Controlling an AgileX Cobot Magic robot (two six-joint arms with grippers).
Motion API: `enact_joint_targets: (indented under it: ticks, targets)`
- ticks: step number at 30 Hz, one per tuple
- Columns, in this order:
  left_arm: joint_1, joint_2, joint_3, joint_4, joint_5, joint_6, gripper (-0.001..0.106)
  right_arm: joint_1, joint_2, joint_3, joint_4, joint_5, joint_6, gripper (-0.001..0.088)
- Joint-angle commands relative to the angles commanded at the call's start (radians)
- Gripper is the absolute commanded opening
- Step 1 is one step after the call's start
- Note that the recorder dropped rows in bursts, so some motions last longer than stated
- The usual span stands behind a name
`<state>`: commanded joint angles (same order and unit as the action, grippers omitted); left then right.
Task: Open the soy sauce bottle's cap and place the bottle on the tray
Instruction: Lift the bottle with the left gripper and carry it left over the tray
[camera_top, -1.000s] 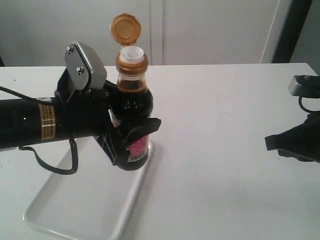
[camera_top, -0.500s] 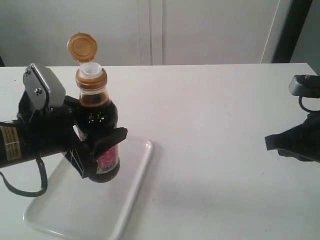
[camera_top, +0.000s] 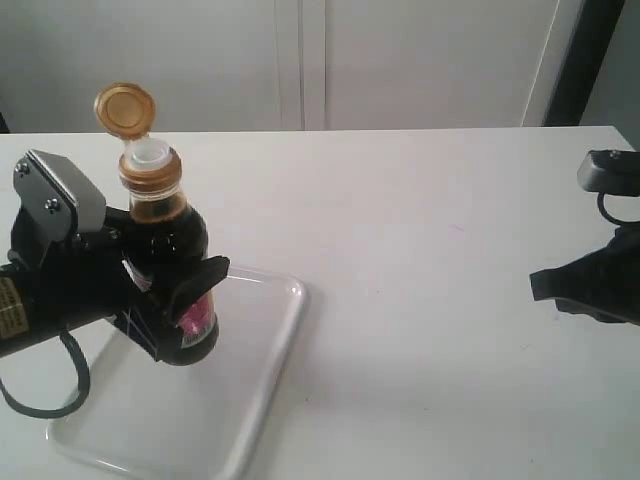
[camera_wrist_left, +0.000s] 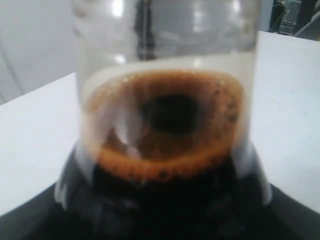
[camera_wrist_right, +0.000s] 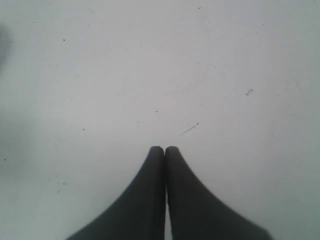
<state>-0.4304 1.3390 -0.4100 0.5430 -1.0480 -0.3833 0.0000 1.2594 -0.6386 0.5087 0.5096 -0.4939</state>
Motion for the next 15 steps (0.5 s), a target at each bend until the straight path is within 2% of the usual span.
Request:
enact_joint_targets:
  ticks: [5,15]
  targets:
    - [0.000,0.024,0.002,-0.057,0.001,0.020,0.000,0.000,0.000,0.000,0.006,-0.004,0.000,0.0000]
    - [0.000,0.146,0.002,-0.107,-0.123,0.057,0.000,0.000,0.000,0.000,0.006,-0.008,-0.002,0.0000]
